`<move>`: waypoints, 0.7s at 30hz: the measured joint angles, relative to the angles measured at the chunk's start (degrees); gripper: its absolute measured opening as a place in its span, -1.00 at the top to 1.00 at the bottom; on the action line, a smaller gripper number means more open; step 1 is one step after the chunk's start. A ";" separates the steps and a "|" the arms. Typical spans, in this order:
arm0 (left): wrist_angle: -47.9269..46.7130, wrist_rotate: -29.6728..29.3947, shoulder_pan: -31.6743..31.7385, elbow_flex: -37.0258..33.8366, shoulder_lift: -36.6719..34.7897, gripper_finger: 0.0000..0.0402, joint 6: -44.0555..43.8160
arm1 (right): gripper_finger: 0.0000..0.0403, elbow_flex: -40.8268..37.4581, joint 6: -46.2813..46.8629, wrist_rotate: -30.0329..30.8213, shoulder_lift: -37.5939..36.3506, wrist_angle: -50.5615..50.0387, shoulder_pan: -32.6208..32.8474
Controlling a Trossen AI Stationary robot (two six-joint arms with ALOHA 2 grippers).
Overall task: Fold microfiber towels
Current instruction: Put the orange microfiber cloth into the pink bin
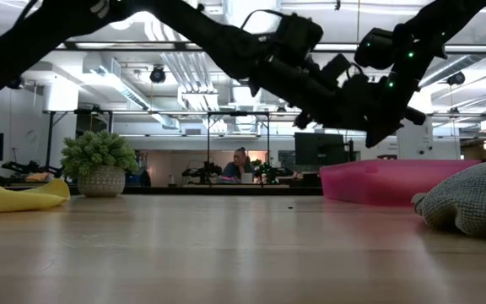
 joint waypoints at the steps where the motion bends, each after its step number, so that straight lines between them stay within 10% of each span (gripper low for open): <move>1: -0.27 -0.01 0.10 0.17 0.57 1.00 -0.02 | 0.96 -0.15 0.21 -0.29 0.14 0.04 -0.50; 21: 5.15 -1.64 0.74 3.43 9.09 1.00 -3.03 | 0.96 -2.25 -0.48 -5.30 9.59 5.55 -3.26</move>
